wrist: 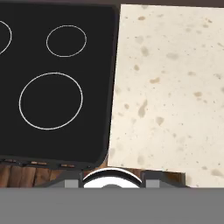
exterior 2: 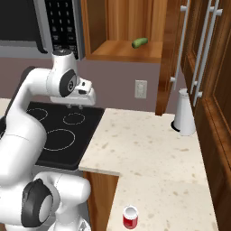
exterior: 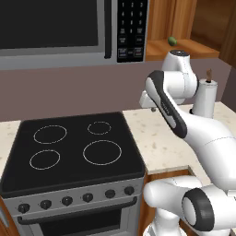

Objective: Pick the canned food and jam from the counter and place them in the cabinets closest to them.

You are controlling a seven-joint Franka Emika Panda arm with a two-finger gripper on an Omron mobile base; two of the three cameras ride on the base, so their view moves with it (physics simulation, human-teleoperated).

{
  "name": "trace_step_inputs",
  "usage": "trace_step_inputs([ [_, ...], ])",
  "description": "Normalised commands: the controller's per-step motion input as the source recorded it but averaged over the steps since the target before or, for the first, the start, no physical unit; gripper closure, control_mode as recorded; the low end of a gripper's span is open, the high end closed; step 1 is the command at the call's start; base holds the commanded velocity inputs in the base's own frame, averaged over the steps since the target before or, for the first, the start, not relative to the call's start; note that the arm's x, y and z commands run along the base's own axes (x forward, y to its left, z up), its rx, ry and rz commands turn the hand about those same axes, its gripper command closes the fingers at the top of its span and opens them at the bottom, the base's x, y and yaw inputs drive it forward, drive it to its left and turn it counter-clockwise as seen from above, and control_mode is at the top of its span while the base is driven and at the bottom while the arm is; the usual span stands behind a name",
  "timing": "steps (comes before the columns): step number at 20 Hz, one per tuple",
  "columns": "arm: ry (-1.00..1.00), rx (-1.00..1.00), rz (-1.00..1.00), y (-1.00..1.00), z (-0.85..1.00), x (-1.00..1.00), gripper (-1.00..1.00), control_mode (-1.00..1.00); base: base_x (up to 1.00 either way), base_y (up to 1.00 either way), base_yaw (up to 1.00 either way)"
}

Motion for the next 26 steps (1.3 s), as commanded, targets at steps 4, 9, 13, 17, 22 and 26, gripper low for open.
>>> trace_step_inputs([
  [4,0.0,0.0,-0.04,-0.03,0.0,0.0,-1.0,-1.0,0.0,0.0,0.0],
  [9,0.0,0.0,-0.08,-0.27,-0.02,-0.06,-1.0,-1.0,0.0,0.0,0.0],
  [13,0.0,0.0,-0.07,-0.42,-0.09,-0.17,-1.0,-1.0,0.0,0.0,0.0],
  [17,-0.01,0.0,-0.06,-0.48,-0.14,-0.32,-1.0,-1.0,0.0,0.0,0.0],
  [22,-0.05,0.0,-0.02,-0.47,-0.2,-0.52,-1.0,-1.0,0.0,0.0,0.0],
  [26,-0.07,0.0,-0.01,-0.46,-0.24,-0.61,-1.0,-1.0,0.0,0.0,0.0],
])
